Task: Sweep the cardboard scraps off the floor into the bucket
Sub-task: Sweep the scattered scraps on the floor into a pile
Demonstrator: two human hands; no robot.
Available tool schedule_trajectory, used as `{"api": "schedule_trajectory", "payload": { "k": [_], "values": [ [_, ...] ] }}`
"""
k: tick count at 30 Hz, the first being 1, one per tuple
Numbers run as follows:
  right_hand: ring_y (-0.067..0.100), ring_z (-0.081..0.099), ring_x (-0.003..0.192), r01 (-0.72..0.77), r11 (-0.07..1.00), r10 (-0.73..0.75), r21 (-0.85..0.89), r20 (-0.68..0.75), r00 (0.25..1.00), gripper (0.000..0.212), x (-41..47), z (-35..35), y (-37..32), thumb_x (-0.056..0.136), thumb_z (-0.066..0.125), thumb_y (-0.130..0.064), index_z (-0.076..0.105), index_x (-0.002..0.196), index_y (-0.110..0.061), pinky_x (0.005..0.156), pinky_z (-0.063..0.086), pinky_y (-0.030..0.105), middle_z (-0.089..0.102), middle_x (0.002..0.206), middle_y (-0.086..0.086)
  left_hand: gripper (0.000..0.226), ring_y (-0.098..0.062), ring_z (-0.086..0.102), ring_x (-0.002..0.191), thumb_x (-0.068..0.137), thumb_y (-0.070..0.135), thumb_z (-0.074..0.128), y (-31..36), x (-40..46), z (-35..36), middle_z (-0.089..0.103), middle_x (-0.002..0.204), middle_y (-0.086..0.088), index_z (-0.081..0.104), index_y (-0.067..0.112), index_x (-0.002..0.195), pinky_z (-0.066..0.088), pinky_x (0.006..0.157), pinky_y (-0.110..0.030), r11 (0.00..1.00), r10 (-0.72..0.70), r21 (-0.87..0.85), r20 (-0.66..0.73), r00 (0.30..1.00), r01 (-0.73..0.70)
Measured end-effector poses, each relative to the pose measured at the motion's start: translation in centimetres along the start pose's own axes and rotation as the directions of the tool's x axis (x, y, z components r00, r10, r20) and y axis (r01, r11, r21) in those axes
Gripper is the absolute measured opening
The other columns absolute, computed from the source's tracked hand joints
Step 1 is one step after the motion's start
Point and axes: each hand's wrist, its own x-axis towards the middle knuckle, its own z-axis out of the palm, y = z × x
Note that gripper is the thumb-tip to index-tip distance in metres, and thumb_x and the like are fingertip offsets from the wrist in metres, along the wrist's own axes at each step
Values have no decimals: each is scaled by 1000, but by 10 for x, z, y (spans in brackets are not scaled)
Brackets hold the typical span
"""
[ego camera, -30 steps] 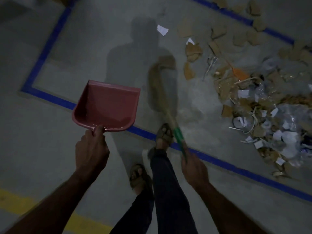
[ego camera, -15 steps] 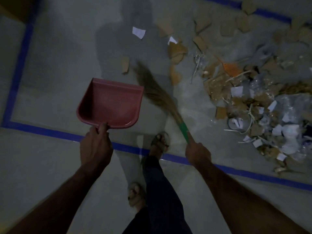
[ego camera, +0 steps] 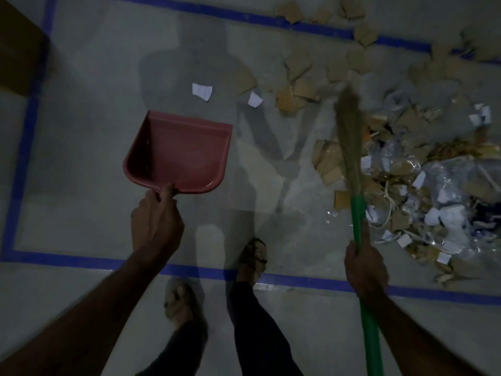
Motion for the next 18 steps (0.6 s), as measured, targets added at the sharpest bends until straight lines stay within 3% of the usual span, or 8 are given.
{"api": "schedule_trajectory", "payload": {
  "k": [7, 12, 15, 18],
  "values": [
    [19, 51, 53, 181, 980, -182, 84, 6, 983, 75, -75, 16, -47, 100, 44, -36, -6, 155, -47, 49, 51, 44, 51, 65, 2, 39, -44, 57, 76, 94, 9, 56, -36, 21, -5, 57, 95, -27, 52, 8, 133, 32, 61, -42, 1000, 6, -22, 18, 1000, -5],
    [21, 57, 65, 270, 959, -277, 83, 97, 956, 70, -130, 56, -124, 99, 39, -47, -6, 153, -52, 56, 51, 39, 57, 83, 1, 43, -43, 57, 70, 87, 18, 44, -89, 2, -9, 56, 90, -25, 56, 7, 127, 32, 57, -41, 999, 37, -8, 106, 994, -36],
    [24, 62, 78, 379, 922, -388, 83, 158, 908, 65, -157, 86, -186, 101, 37, -46, 2, 156, -44, 60, 50, 37, 62, 107, 6, 39, -41, 55, 66, 84, 4, 62, -130, -17, -13, 54, 84, -21, 58, 6, 123, 29, 56, -38, 1000, 5, -5, 182, 983, -4],
    [29, 64, 76, 512, 855, -488, -85, 204, 848, 68, -168, 111, -255, 98, 47, -41, 11, 156, -40, 57, 50, 38, 65, 98, 8, 43, -40, 55, 67, 84, 1, 64, -175, -21, -20, 54, 85, -19, 56, 9, 125, 33, 57, -40, 999, -33, 24, 246, 969, 28]
  ]
}}
